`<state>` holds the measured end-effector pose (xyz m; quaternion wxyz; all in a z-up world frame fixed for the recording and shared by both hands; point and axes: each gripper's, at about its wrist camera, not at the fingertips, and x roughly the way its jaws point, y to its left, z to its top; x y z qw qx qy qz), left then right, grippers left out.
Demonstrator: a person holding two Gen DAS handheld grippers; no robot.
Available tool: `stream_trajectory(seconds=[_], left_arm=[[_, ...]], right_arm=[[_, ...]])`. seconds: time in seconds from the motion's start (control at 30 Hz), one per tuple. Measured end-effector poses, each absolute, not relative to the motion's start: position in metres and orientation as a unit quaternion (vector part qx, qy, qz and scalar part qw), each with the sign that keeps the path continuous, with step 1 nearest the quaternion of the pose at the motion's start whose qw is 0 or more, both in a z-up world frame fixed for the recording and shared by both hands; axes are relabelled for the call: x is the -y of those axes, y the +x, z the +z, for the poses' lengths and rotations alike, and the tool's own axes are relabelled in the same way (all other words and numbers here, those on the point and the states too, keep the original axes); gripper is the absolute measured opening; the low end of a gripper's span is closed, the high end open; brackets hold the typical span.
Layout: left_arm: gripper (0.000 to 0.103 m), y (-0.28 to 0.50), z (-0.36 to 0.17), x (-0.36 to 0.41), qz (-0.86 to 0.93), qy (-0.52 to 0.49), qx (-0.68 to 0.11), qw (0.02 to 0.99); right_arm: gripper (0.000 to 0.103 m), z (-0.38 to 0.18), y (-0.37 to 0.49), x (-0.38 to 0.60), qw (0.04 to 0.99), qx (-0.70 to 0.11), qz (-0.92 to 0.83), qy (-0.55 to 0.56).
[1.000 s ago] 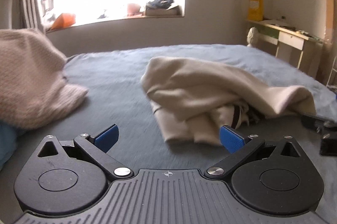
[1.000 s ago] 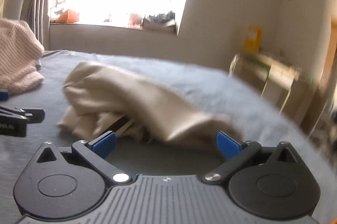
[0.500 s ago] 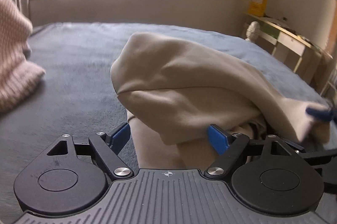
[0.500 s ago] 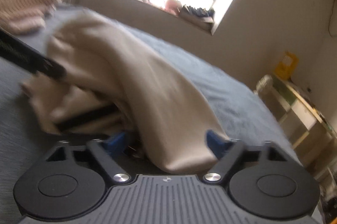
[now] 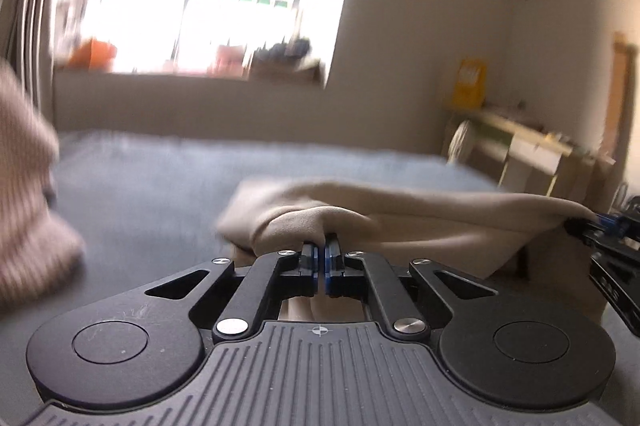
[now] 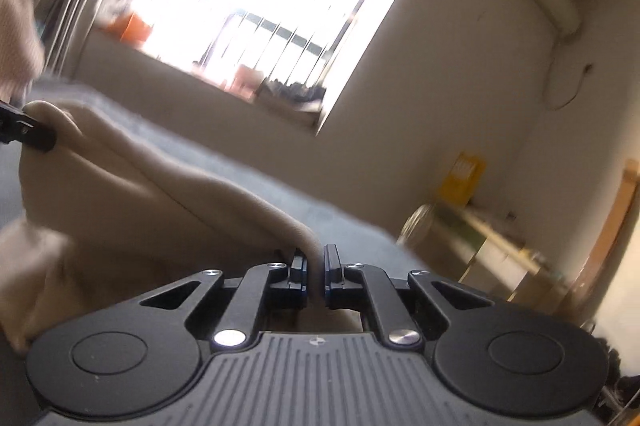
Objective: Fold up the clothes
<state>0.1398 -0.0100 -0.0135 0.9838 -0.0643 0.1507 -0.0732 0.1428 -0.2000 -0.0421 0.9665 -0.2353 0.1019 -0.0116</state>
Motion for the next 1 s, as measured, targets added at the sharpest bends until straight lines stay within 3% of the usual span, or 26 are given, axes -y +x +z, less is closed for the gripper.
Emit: stream_trajectory(seconds=[0.6,1.0], left_arm=[[0.001,-0.033,0.185,-0.004,-0.085,-0.050,0.109,0.989],[0.001,-0.097,0.246,0.005,-0.101,-0.021,0.218,0.970]], right_arm=[[0.006,0.147,-0.010,0.204,0.972,0.127,0.030,-0.195],[0.006,0.222,-0.122,0.220,0.958,0.225,0.078,-0.160]])
